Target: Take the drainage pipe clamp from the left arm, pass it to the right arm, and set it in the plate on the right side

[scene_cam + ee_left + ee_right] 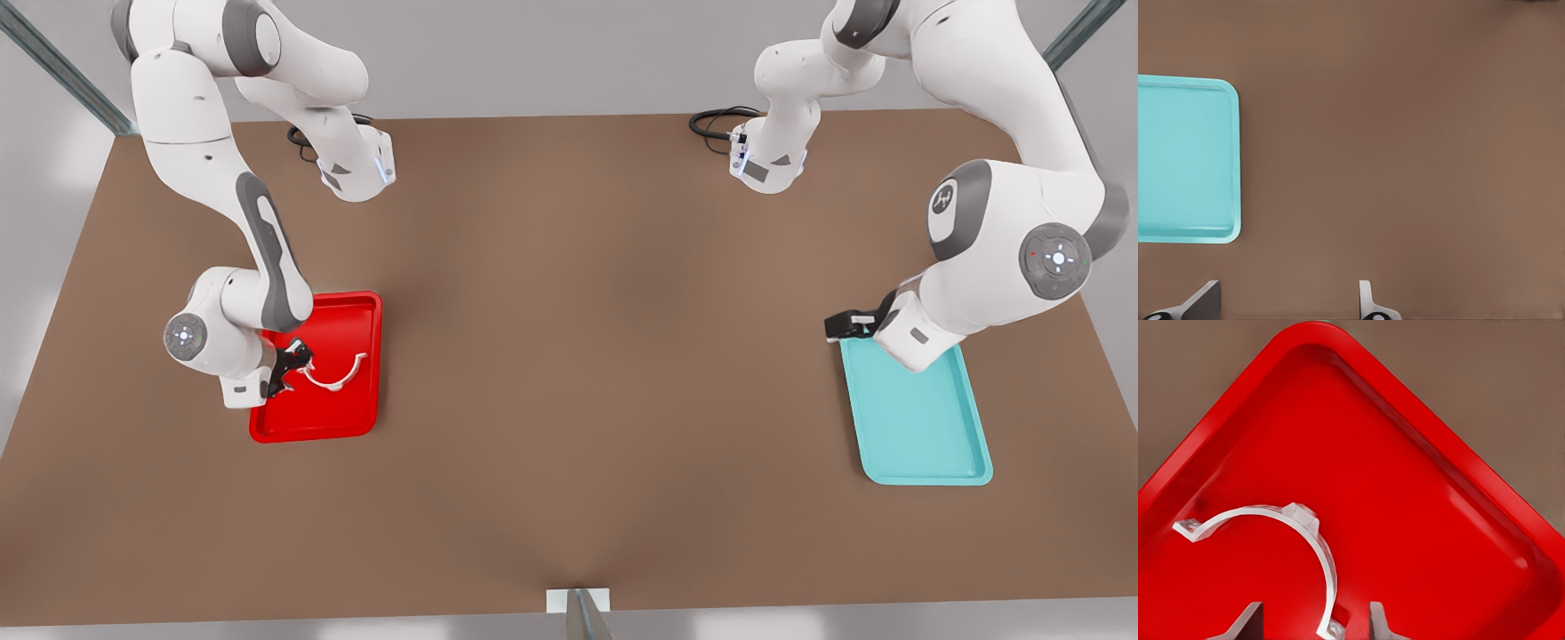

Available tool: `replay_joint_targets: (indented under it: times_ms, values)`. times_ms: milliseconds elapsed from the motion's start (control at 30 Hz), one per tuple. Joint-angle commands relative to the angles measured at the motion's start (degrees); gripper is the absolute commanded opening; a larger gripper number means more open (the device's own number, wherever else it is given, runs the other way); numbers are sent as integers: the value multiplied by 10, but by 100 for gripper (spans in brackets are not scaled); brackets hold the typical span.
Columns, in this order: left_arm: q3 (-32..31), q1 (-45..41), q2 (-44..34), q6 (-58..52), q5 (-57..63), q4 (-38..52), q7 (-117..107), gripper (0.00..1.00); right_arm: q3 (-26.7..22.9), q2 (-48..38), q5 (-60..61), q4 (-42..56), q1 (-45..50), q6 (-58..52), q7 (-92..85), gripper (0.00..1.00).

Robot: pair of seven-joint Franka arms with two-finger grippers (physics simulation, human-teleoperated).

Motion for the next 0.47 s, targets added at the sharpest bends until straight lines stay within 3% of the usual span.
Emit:
replay_joint_targets:
  times_ms: [0,100,133,167,200,233,367,433]
  values:
    - [0,1,-1,-6,0,0,26,100,0,0,14,1,0,-1,-76,100]
    - [2,10,-1,-5,0,2,27,100,2,-6,24,38,1,-22,-66,100]
    - [2,10,-1,-5,0,2,27,100,0,2,30,119,6,-157,38,100]
    - [1,9,-1,-6,0,2,27,100,-1,14,15,172,7,-281,257,100]
    - [3,13,-1,-6,0,3,27,100,2,-12,-1,187,18,-334,493,100]
    - [2,18,-1,-6,0,3,27,100,5,-68,-41,219,26,-407,571,100]
    - [1,18,-1,-14,-3,3,27,100,8,-239,-72,202,39,-476,581,100]
    - [1,18,-1,-18,-3,2,26,100,8,-260,-71,192,39,-476,581,100]
